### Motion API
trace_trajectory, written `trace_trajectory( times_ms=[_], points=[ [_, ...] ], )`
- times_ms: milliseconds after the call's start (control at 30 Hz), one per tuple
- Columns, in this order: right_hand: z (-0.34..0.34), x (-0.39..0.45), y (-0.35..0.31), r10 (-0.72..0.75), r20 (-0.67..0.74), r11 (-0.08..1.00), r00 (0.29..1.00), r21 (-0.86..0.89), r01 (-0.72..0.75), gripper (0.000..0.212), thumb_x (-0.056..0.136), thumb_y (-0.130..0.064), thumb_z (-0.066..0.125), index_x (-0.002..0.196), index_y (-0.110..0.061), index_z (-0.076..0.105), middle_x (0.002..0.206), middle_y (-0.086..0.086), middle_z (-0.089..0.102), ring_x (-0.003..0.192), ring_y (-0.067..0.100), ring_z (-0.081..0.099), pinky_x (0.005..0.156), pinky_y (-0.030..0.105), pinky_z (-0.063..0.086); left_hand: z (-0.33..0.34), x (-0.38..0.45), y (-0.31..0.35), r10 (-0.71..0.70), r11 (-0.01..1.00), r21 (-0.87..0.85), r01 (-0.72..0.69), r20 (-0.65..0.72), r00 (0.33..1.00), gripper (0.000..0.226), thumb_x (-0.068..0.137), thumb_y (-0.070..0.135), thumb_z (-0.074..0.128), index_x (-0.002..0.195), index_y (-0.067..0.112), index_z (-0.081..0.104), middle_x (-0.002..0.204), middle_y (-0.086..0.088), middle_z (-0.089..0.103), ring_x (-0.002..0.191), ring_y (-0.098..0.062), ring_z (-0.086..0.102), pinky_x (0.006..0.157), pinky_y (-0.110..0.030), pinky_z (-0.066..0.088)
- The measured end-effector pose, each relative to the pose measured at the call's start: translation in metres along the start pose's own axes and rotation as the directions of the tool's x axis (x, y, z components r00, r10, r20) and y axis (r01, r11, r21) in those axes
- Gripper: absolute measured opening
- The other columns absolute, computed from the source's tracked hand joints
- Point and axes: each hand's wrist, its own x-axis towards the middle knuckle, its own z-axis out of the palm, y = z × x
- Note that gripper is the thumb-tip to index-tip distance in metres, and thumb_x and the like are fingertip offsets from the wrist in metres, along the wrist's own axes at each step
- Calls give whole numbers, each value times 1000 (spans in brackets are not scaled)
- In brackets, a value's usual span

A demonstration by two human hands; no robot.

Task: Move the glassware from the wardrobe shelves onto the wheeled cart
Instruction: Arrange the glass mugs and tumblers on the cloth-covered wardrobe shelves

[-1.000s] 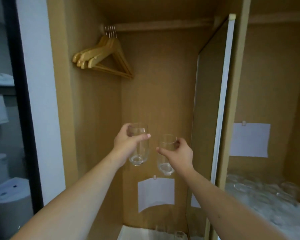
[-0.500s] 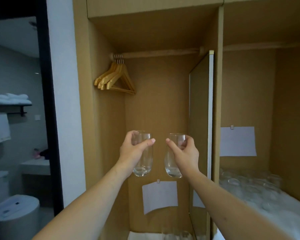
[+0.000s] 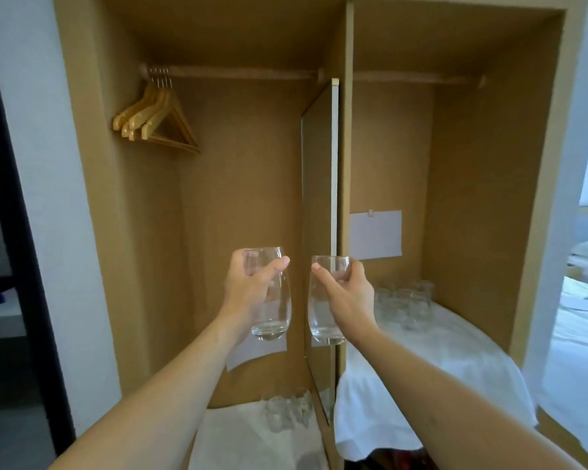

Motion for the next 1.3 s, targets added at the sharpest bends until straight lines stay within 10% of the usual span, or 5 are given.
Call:
trace_trajectory(
  times_ms=[1300],
  points=[
    [-322, 126, 151, 89, -42, 991, 995, -93, -92, 48, 76, -72, 67, 96, -31, 52, 90, -3, 64, 80, 15, 64, 65, 29, 51, 360, -48, -45, -160, 986, 54, 157, 53, 986, 67, 55, 59, 86, 108, 31, 59, 111, 2, 69, 84, -15, 68, 66, -32, 50]
  ],
)
